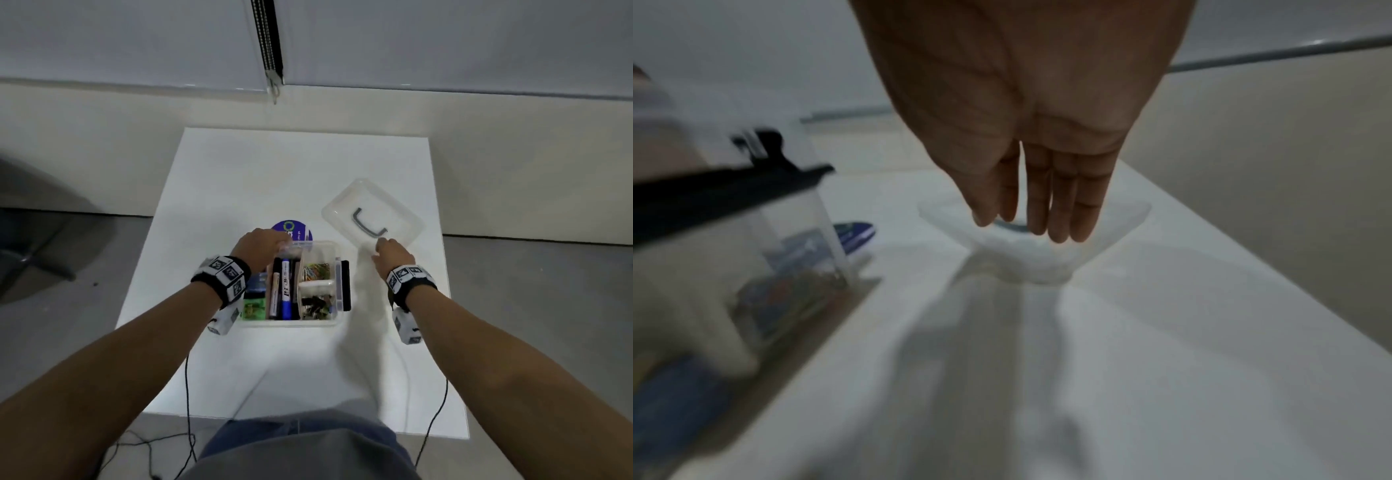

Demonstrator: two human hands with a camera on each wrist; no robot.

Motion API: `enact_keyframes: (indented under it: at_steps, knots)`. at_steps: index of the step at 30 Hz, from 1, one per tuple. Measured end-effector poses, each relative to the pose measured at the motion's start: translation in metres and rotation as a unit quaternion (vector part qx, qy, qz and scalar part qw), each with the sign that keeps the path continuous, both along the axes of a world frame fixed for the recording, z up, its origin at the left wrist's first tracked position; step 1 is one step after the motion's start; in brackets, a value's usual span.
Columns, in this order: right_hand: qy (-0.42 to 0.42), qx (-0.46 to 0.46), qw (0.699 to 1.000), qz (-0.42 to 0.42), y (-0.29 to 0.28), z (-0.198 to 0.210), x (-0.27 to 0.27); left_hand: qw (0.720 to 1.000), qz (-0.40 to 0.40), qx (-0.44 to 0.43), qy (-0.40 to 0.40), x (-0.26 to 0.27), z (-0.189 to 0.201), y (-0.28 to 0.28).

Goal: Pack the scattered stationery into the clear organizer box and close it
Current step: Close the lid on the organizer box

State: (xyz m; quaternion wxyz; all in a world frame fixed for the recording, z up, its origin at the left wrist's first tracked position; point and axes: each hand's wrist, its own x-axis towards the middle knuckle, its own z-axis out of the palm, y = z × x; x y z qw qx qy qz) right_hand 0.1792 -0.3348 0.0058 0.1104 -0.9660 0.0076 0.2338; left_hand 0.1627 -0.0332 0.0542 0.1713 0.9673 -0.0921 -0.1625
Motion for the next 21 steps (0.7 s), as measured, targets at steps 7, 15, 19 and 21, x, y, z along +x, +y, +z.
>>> enact_keyframes:
  at_steps: [7, 15, 19, 21]
  knots:
    - [-0.016, -0.114, 0.989, 0.088, 0.009, -0.028, -0.017, 0.995, -0.058, 0.084, -0.01, 0.007, -0.004, -0.006]
    - [-0.244, -0.002, 0.969, -0.034, 0.015, 0.045, -0.005, 0.999, 0.021, -0.035, -0.003, 0.006, 0.005, -0.01]
    - [-0.302, 0.136, 0.94, -0.078, 0.026, 0.126, -0.005, 0.985, 0.091, -0.147, -0.031, 0.001, 0.03, -0.01]
    - [-0.33, 0.202, 0.919, -0.077, 0.035, 0.159, -0.015, 0.97, 0.134, -0.197, -0.049, -0.001, 0.042, -0.007]
